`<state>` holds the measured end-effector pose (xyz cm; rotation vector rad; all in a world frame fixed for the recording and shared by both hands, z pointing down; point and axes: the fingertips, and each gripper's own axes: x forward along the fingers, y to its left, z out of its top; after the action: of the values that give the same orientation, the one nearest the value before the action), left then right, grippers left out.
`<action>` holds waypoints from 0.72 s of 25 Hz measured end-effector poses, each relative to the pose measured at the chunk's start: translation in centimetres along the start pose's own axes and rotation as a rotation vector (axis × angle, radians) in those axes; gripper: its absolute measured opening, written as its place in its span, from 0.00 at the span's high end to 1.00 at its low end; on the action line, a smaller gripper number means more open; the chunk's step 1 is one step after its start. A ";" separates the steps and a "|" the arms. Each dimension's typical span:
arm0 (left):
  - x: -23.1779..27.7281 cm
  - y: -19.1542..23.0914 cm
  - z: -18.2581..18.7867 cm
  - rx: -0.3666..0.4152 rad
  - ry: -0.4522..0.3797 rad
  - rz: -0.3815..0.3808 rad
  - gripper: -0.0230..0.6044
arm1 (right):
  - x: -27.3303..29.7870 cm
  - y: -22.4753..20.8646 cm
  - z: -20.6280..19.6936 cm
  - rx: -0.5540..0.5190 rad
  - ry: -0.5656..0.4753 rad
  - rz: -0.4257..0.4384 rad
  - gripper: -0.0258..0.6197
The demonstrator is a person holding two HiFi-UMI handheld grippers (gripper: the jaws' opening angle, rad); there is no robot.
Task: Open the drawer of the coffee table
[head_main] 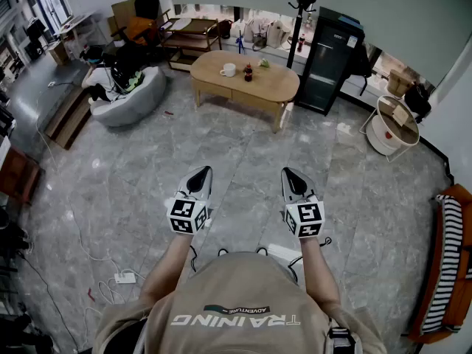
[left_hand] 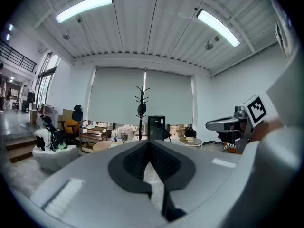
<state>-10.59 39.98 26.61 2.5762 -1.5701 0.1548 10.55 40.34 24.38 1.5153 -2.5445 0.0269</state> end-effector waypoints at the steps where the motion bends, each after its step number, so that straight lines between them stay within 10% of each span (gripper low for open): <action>1: -0.1 -0.1 -0.2 0.003 0.007 -0.005 0.98 | -0.1 0.3 0.1 -0.005 0.002 0.000 0.95; 18: -1.3 2.5 -2.6 0.022 0.035 -0.035 0.98 | 2.4 3.2 -1.4 -0.007 0.039 -0.001 0.95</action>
<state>-13.45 40.44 29.07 2.6006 -1.5195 0.2139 6.85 39.97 26.37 1.4992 -2.5108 0.0475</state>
